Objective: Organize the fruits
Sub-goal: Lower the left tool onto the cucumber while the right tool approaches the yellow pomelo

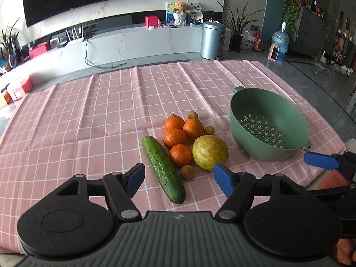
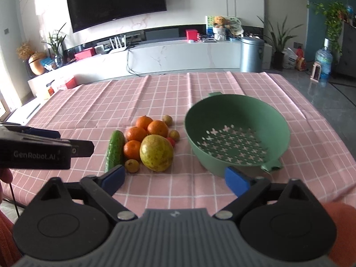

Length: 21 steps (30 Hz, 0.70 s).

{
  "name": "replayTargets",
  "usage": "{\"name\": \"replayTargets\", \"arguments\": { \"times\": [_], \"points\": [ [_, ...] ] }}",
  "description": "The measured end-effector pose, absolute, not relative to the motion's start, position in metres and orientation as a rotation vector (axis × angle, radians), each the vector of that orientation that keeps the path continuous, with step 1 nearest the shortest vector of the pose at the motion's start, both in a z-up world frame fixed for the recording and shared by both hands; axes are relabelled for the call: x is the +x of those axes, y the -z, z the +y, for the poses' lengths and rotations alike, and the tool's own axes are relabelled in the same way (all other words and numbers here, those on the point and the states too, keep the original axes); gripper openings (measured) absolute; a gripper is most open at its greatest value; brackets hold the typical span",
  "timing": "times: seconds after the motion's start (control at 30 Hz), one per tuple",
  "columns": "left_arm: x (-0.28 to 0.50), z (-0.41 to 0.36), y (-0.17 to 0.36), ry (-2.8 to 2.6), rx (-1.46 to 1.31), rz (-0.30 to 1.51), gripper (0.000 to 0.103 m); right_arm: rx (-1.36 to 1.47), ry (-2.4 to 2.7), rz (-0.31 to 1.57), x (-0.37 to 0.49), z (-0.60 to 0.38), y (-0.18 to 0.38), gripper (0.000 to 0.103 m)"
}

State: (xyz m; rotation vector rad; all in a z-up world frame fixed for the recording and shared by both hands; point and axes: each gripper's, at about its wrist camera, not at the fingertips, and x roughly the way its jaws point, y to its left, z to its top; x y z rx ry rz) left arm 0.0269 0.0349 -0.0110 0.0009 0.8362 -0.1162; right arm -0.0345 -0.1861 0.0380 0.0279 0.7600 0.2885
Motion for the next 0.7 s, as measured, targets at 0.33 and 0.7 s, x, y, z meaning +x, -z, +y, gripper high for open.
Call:
{"name": "replayTargets", "arguments": {
  "times": [0.33,0.7],
  "points": [
    [0.069,0.064,0.051,0.054,-0.203,0.926,0.043,-0.017,-0.354,0.780,0.009,-0.143,-0.006,0.058],
    [0.101,0.078,0.089,0.061,-0.266,0.995,0.046,-0.083,-0.315,0.778,0.042,-0.115,0.021,0.057]
  ]
}}
